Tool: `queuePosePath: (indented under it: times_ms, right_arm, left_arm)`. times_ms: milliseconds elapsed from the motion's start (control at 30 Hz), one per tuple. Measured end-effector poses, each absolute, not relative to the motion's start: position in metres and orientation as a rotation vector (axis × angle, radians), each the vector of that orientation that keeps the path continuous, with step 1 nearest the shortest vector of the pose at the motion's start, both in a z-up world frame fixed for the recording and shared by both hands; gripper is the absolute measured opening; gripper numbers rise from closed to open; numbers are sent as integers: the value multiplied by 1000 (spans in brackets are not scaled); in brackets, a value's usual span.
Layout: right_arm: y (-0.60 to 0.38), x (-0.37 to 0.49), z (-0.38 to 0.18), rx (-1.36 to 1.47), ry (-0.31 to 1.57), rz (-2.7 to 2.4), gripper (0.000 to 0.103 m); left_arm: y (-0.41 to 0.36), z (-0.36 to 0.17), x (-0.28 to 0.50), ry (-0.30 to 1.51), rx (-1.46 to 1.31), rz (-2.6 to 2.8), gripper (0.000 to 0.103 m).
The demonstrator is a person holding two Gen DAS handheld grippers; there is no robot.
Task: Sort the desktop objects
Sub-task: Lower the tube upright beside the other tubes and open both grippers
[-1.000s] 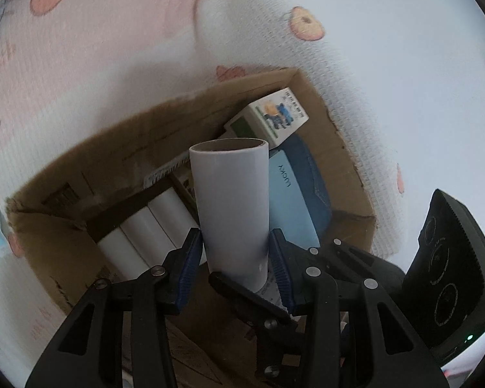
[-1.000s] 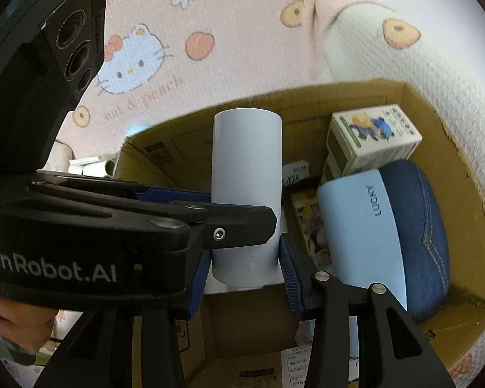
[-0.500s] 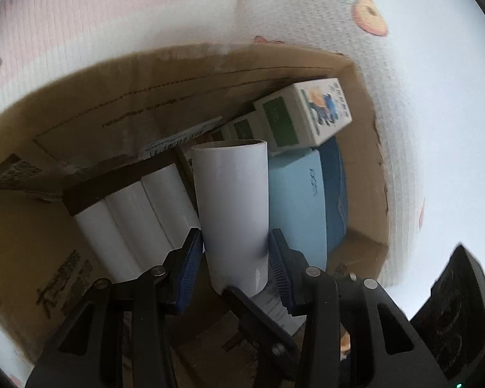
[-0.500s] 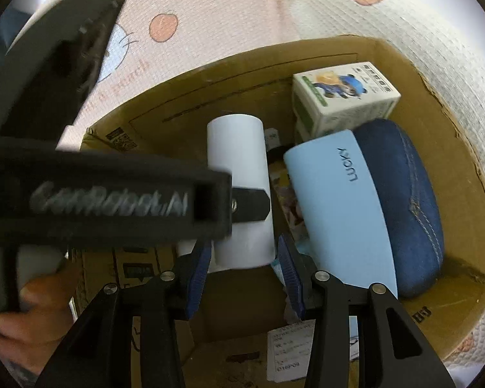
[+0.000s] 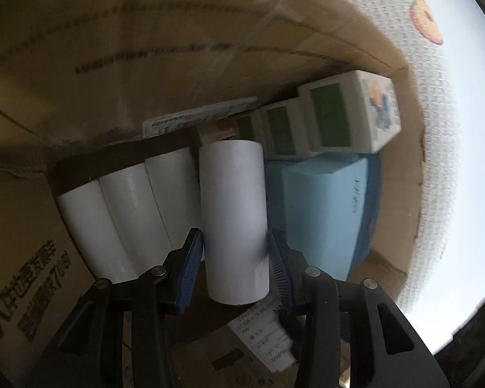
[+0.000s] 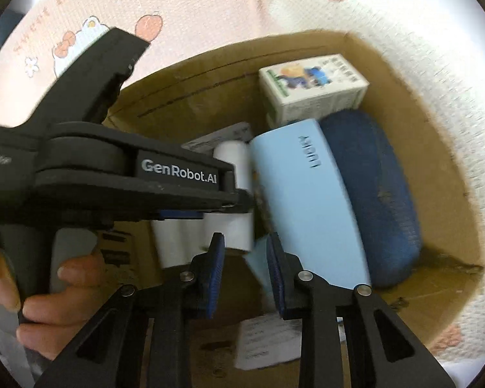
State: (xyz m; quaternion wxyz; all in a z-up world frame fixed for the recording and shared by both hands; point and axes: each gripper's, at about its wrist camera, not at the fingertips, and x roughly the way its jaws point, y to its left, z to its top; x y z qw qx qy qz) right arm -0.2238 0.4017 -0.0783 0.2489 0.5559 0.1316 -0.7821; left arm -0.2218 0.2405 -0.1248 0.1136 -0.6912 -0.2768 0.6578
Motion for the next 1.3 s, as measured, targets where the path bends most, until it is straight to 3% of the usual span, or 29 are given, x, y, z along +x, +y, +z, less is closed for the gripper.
queuePosePath:
  times_ms: [233, 733, 867, 1300]
  right_arm:
    - [416, -214, -69, 1465, 475, -2226, 24]
    - [397, -223, -85, 1483, 523, -2218, 24]
    - [403, -226, -80, 1474, 562, -2257, 24]
    - [400, -226, -84, 1513, 614, -2224, 24]
  left_arm:
    - [238, -133, -222, -952, -1980, 1958, 42]
    - [239, -107, -217, -878, -1839, 2266, 40]
    - [240, -117, -220, -931, -1872, 2251, 41]
    - [254, -125, -222, -860, -2047, 1935, 41]
